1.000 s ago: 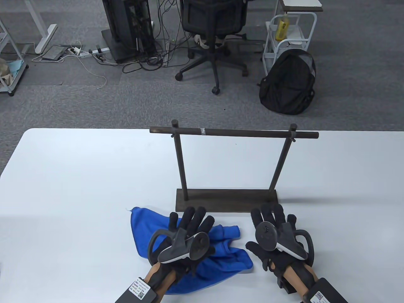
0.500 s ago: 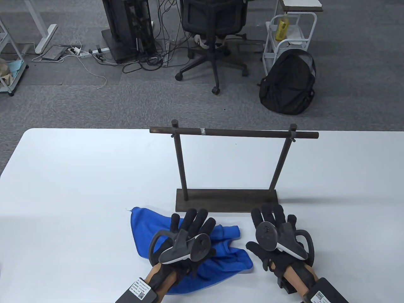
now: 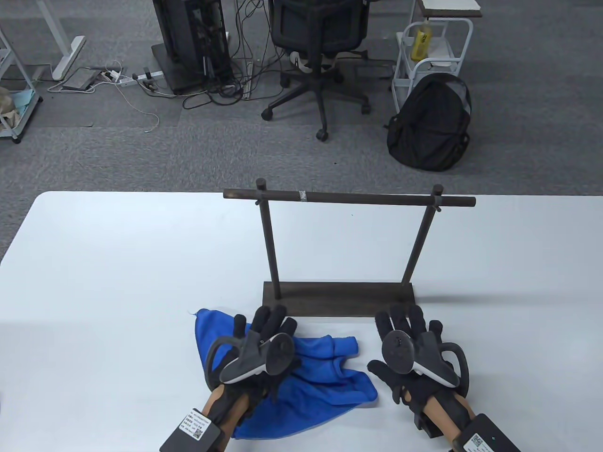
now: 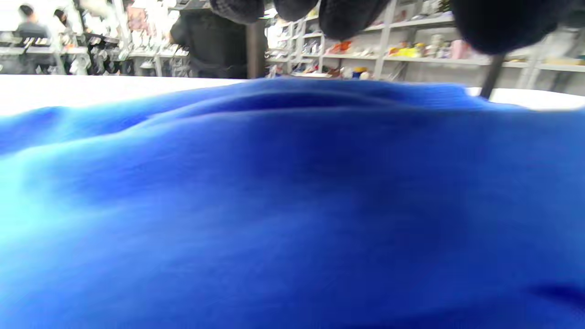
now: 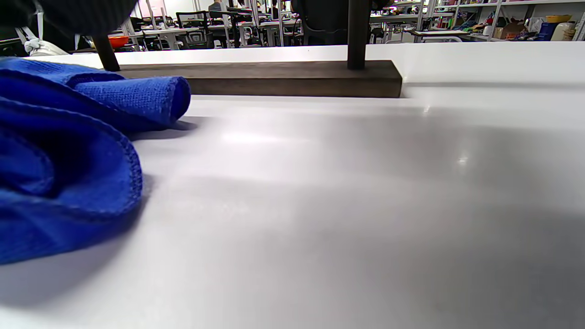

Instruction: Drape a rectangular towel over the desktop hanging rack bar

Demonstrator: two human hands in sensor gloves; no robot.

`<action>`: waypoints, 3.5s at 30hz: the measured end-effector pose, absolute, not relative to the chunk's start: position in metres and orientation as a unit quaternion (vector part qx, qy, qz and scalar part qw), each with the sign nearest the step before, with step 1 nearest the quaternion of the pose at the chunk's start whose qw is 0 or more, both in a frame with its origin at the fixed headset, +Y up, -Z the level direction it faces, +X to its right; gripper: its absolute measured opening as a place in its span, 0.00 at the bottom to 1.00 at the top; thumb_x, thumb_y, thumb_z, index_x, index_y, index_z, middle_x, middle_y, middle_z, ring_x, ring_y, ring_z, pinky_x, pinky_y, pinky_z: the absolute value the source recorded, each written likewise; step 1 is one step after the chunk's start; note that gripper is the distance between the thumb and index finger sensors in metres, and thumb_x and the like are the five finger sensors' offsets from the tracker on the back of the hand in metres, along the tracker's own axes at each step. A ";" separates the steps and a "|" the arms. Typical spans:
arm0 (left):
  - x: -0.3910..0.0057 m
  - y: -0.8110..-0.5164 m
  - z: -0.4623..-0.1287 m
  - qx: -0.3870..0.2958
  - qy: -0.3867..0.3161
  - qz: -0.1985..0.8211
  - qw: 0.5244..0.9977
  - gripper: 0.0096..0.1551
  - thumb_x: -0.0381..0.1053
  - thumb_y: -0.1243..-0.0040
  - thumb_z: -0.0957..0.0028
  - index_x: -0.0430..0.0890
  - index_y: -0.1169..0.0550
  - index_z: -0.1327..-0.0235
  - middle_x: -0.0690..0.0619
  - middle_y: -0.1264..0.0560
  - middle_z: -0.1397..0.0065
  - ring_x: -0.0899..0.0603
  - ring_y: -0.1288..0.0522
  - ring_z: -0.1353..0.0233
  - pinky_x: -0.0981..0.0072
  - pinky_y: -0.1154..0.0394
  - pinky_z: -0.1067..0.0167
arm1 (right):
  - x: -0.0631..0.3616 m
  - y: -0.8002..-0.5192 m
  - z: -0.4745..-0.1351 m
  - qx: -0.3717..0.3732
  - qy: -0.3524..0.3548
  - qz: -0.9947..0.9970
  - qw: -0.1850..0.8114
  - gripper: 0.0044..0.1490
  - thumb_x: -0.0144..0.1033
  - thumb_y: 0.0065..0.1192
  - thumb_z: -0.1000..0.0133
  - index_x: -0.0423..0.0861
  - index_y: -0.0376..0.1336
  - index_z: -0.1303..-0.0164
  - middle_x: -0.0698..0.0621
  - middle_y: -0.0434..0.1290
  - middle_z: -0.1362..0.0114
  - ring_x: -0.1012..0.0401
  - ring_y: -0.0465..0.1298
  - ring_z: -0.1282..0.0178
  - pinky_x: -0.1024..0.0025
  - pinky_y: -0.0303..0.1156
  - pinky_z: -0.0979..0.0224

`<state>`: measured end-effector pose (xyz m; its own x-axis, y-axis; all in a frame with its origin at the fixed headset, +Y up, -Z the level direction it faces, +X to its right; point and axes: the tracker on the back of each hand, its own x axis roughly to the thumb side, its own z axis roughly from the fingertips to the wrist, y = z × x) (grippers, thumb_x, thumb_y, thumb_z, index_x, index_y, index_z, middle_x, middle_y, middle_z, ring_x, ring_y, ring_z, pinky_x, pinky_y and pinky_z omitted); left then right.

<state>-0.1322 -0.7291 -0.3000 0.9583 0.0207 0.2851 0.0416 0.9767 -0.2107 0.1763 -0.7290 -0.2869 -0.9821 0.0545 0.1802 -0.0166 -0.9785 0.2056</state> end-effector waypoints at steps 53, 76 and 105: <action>-0.155 -0.614 -0.298 0.242 -0.048 0.011 0.969 0.18 0.54 0.37 0.53 0.71 0.20 0.51 0.64 0.13 0.43 0.52 0.09 0.40 0.35 0.39 0.23 | 0.174 -0.719 -0.306 0.109 0.032 0.989 0.090 0.56 0.61 0.59 0.52 0.55 0.34 0.24 0.47 0.46 0.12 0.40 0.43 0.13 0.31 0.41 0.24; 0.006 -0.493 -0.254 0.215 -0.274 0.024 0.937 0.18 0.53 0.37 0.53 0.72 0.20 0.52 0.65 0.14 0.42 0.52 0.10 0.38 0.34 0.40 0.23 | 0.249 -0.727 -0.332 0.174 0.242 0.840 0.453 0.51 0.49 0.70 0.50 0.65 0.42 0.23 0.51 0.53 0.12 0.40 0.47 0.13 0.31 0.45 0.24; -0.103 -0.504 -0.260 0.308 -0.092 0.099 0.942 0.17 0.56 0.34 0.52 0.70 0.18 0.50 0.64 0.12 0.44 0.52 0.09 0.40 0.34 0.38 0.24 | 0.300 -0.675 -0.324 0.071 0.006 0.891 0.448 0.27 0.37 0.76 0.54 0.51 0.73 0.44 0.53 0.85 0.50 0.54 0.79 0.31 0.38 0.58 0.25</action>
<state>-0.1033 -0.5044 -0.2599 0.9633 0.1298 0.2350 -0.2435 0.7909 0.5615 0.3002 -0.6749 -0.3238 -0.5886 0.7994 0.1209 -0.7978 -0.5985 0.0733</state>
